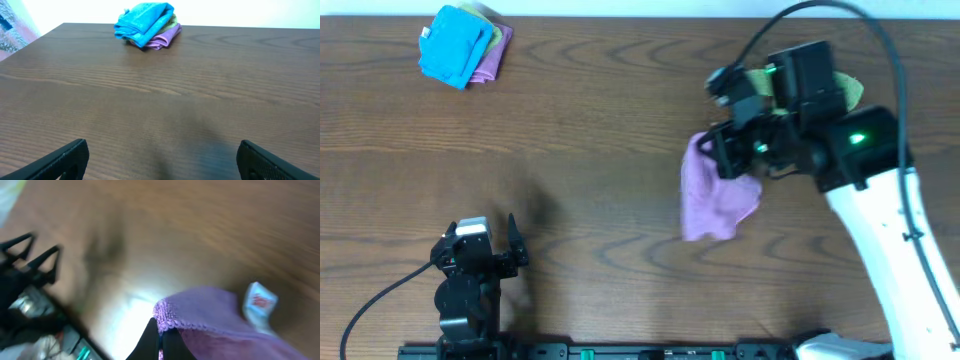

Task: Fold the cloth
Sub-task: 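Drag the purple cloth left to the table center and lay it down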

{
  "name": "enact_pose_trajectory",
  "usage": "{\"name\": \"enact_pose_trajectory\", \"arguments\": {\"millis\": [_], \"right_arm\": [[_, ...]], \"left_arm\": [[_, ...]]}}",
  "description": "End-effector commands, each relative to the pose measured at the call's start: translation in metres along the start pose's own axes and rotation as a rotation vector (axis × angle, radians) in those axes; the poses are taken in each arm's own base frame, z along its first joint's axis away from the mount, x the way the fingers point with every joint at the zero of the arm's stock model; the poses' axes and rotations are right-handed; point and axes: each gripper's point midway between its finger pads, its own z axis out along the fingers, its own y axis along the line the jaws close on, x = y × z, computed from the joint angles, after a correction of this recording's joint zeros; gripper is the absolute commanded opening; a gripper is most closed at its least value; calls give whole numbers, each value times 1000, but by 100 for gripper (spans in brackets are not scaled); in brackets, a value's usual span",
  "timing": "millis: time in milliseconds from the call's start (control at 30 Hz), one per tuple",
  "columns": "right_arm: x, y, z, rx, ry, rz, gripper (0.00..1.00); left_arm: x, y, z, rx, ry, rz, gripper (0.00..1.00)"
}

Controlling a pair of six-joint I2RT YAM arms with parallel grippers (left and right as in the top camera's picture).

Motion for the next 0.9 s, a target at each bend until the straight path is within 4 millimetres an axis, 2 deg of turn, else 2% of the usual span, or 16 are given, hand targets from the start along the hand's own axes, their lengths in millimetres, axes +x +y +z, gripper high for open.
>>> {"name": "enact_pose_trajectory", "arguments": {"millis": [0,67,133,167,300,467,500,600,667,700,767,833,867], "right_arm": [[7,60,12,-160,26,-132,2],[10,90,20,-189,27,-223,1],[11,99,27,-135,20,-284,1],[10,94,30,-73,15,-294,1],[2,64,29,102,-9,-269,1],[-20,12,19,287,-72,-186,1],[-30,-10,17,356,-99,-157,1],[-50,-55,18,480,-145,-98,1],[-64,-93,22,572,-174,-50,2],[-69,-105,24,592,-184,-35,1],[-76,-117,30,599,-201,-19,1],[-79,-109,37,547,-206,-29,1],[-79,-94,44,484,-202,-46,1]], "left_arm": [[11,1,3,-6,23,17,95],[11,1,3,-6,23,17,96],[11,1,3,-6,23,17,95],[11,1,3,-6,23,17,95],[11,1,3,-6,23,17,95],[11,1,3,-6,23,17,95],[11,1,3,-6,23,17,95],[11,1,3,-6,23,17,95],[11,1,3,-6,23,17,95],[11,1,3,-6,23,17,95],[11,1,3,-6,23,17,95],[11,1,3,-6,23,17,95],[11,1,3,-6,23,17,95]]}}
